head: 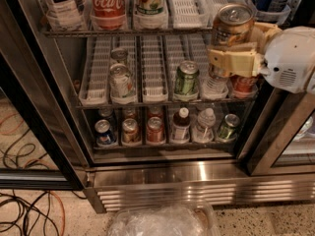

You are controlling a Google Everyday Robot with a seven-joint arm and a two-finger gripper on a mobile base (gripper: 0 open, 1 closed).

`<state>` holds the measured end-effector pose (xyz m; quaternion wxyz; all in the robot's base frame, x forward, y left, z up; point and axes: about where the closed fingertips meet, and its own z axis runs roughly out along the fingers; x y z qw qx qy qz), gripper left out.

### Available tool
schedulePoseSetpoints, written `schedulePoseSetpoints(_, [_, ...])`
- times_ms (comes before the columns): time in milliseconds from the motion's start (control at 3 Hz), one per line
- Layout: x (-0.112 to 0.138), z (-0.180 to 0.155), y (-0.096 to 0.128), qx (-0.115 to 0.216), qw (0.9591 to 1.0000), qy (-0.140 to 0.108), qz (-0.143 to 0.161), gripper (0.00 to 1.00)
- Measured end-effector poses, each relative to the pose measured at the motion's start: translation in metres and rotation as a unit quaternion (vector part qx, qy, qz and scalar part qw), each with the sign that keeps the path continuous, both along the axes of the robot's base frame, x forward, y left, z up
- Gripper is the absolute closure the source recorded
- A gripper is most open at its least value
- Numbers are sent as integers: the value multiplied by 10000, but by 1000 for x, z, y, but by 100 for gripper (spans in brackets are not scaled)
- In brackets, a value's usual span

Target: Pick orange can from top shelf of fridge

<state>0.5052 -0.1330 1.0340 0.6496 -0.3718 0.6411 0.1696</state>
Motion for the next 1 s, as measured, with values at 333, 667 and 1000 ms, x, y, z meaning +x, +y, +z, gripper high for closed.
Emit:
schedulePoseSetpoints(333, [-23,-18,32,-91,9988,80,469,100])
schedulePoseSetpoints(667, [-55,-42,67,-130,9949,174,983,100])
schedulePoseSetpoints(1000, [-85,-72,100,-71,9885,280,1488,100])
